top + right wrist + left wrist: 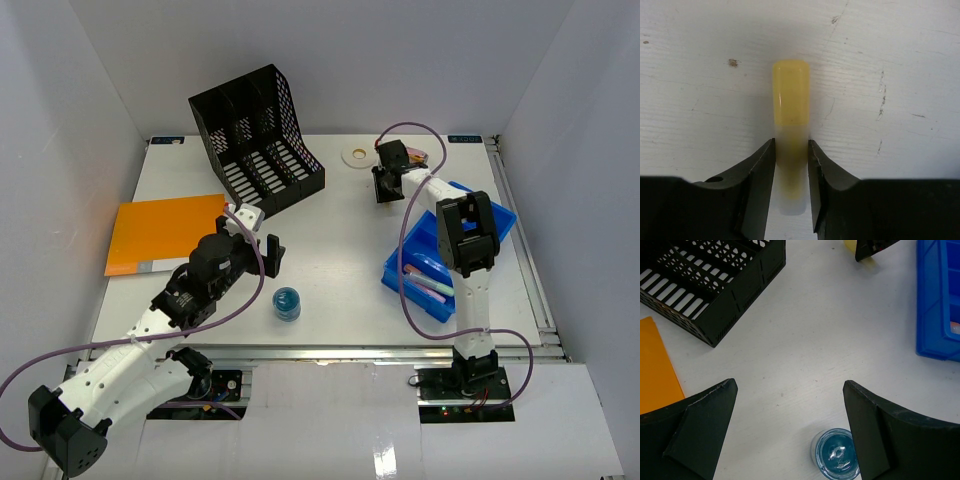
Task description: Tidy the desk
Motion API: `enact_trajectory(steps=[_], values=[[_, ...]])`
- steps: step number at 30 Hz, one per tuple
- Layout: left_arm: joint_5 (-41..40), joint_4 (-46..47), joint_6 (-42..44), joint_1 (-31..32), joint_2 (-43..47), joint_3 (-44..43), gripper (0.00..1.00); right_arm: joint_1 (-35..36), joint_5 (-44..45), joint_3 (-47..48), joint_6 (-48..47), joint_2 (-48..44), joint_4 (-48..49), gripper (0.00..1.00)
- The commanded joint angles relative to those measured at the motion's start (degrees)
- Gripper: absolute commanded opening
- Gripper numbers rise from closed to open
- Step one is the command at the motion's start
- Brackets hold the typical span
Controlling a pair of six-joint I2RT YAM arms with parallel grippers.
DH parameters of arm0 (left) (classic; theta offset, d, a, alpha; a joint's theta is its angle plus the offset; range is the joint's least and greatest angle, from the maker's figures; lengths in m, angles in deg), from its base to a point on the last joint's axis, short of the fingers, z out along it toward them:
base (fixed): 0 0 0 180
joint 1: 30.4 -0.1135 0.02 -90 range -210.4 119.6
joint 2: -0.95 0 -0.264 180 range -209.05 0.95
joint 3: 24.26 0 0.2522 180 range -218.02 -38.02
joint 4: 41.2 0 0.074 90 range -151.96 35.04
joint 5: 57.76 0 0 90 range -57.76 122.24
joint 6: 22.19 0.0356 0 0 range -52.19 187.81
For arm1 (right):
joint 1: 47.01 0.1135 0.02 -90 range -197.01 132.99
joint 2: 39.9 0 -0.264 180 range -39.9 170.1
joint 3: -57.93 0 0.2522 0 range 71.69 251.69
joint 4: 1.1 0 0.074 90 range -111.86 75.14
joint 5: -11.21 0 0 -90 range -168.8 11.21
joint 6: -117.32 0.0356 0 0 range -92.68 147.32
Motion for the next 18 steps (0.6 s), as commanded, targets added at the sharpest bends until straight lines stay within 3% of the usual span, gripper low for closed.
enact_trajectory(steps=[1,8,11,18], values=[[-0.3,0.7,0.5,-0.2,1.3,0.6,0.98,0.0,-4.3,-2.4,-2.5,-2.7,1.2,0.3],[0.3,0.9,0.7,-0.2,3.1,0.8,0.98,0.0,-15.2,-5.4,-9.4,-10.5,1.5,0.08],[1.0,0.9,0.8,-0.2,4.1,0.8,0.98,0.1,-20.7,-7.0,-13.1,-18.7,1.4,0.08],[3.8,1.4,0.6,-0.2,5.6,1.1,0.98,-0.4,-43.0,-19.2,-26.4,-40.6,-3.6,0.08]])
